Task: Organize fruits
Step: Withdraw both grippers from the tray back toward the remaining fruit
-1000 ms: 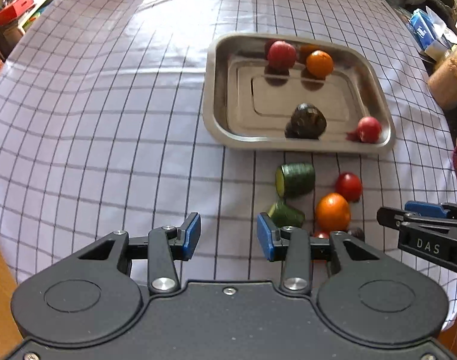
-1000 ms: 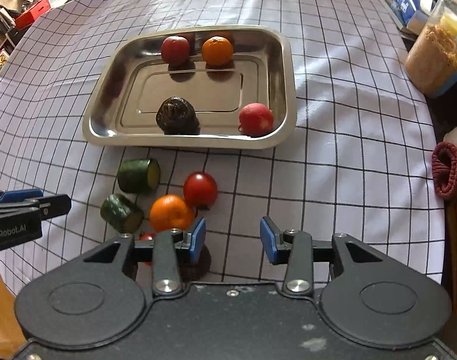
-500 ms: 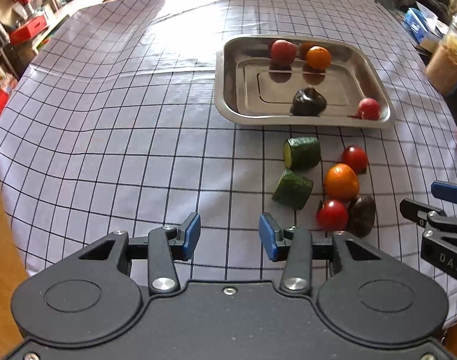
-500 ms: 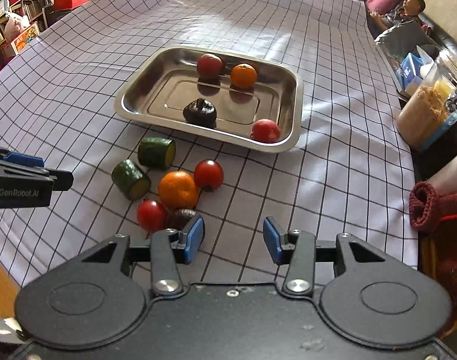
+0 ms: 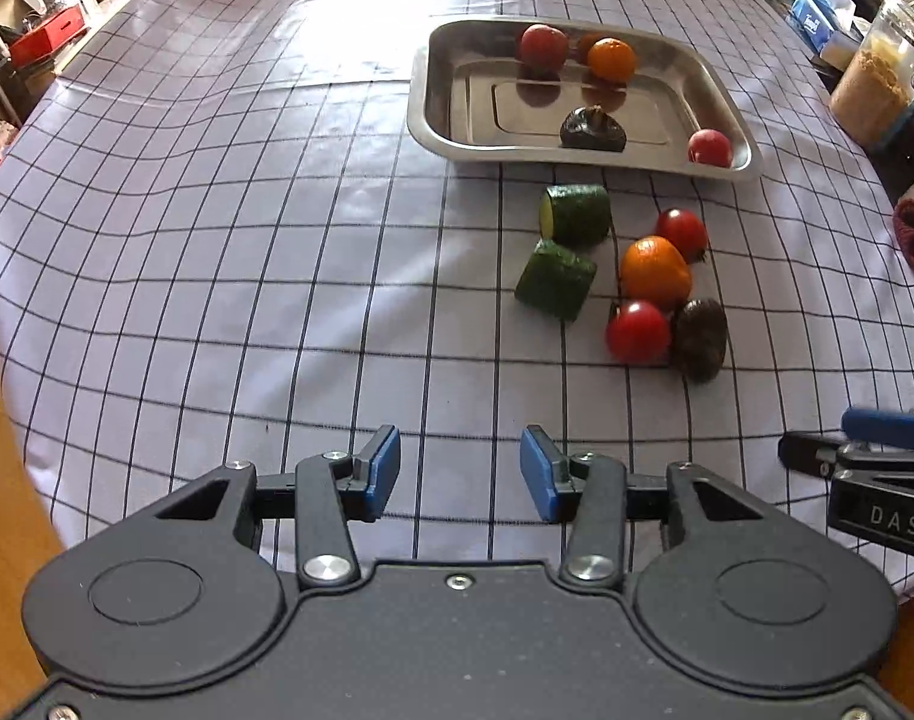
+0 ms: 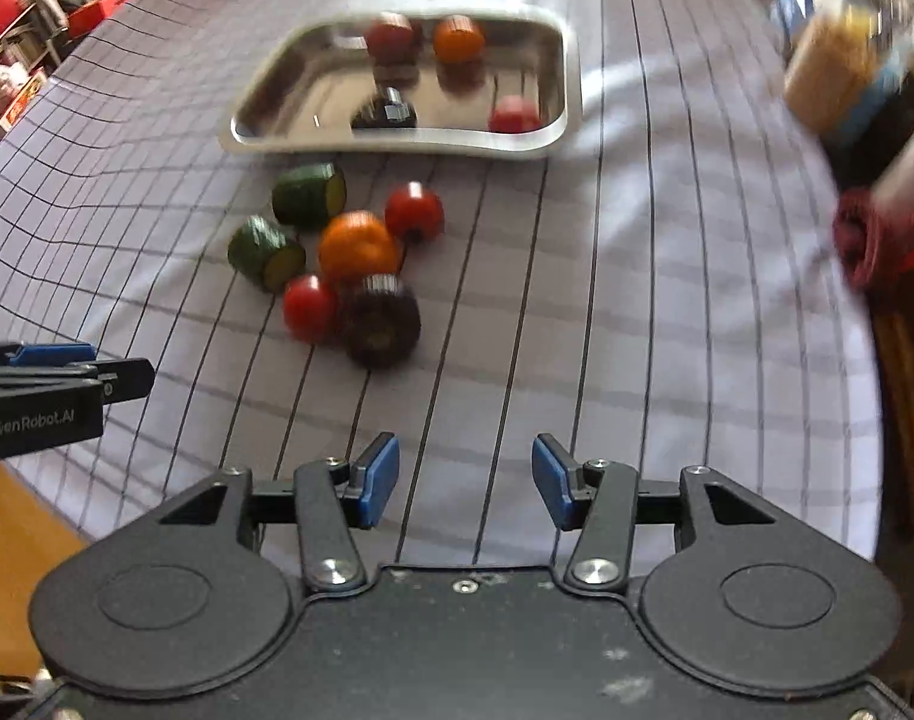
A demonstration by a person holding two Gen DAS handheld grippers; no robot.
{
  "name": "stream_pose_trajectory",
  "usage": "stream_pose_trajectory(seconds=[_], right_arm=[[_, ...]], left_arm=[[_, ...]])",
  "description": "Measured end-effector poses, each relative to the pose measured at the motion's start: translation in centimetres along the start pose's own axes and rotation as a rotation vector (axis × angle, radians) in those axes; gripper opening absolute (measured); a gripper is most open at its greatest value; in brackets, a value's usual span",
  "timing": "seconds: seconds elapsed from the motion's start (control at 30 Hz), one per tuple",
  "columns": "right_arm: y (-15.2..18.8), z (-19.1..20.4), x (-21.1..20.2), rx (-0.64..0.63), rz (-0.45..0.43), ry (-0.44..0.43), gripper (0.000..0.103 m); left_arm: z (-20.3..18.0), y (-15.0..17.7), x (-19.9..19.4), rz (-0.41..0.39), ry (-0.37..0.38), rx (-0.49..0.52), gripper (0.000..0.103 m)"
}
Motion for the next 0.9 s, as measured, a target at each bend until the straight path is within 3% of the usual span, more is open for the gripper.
stream_pose_trajectory(seconds=[0.17, 0.47, 0.9], right_arm=[[1.0, -0.7, 0.4, 0.040, 0.072, -0.043, 0.052], [0.3, -0.9, 0.7, 0.007, 0.082, -0.050, 0.052], [-2.6, 1.3, 2.1, -0.061, 0.028, -0.110, 0.052]], left_arm=[[-0.3, 0.6, 0.0, 0.026, 0.009, -0.009, 0.053], [-0.8, 0.1, 0.1, 0.038, 0.036, 0.018, 0.053], [0.4, -1.7, 2.1, 0.098, 0.035, 0.027, 0.052]])
Point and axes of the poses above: each gripper's, at about its wrist camera, not at the fingertips, and x roughly the way its jaws point, z to its left, y to its underside, the point moved 3 cm from there along x, roughly the way its jaws point
